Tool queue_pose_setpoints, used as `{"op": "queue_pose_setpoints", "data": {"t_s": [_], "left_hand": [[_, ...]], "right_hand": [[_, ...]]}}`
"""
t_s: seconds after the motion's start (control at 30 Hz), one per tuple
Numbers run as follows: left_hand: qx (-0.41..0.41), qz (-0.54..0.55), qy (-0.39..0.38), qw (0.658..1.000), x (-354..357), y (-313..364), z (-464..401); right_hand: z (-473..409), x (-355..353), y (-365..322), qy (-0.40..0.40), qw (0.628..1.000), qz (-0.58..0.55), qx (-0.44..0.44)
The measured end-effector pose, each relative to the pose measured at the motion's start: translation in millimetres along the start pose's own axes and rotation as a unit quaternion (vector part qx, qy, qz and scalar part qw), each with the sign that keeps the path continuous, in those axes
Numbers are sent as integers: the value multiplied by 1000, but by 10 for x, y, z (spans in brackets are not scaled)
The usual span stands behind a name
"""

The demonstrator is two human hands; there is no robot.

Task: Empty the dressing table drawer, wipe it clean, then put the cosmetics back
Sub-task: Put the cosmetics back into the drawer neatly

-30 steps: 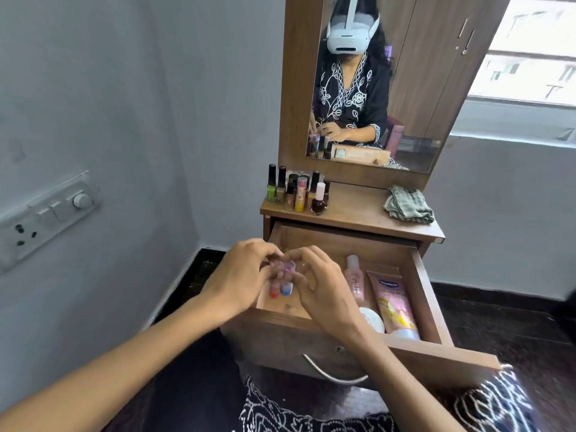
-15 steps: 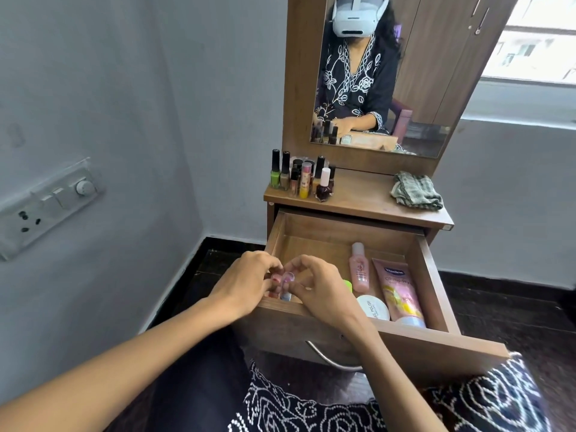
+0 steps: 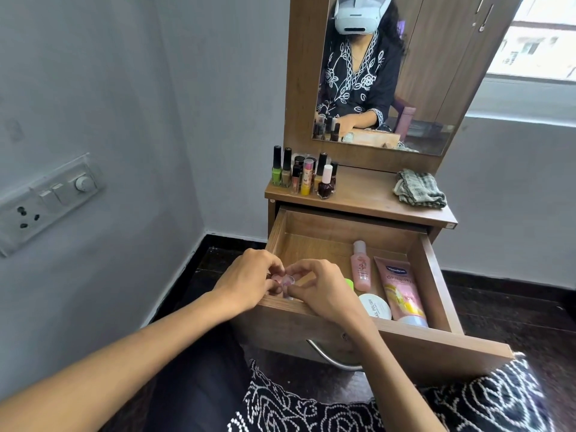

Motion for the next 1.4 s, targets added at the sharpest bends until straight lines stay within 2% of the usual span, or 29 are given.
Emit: {"op": "queue_pose_setpoints", "data": {"t_s": [0.27,0.9,1.4], "left_hand": [[-22,19,-11,1000,21,-59,-34],[-47,-22,-44,998,52,-65,-83],[-32,-11,-36,999,43,-52,-72]], "right_hand": [[0,1,6,-12,1000,7,11],[-69,75,130,-54,996,-47,52],[-63,22,143,-12,999,-24,37]]}}
Point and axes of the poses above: each hand's wrist, its own z-axis away from the middle knuckle, its own x-axis out of the palm, y = z × x, the point moved 10 cm from there along -z, towards the middle knuckle, and after that the axes turned 14 degrees about -y, right-handed, at the moved point
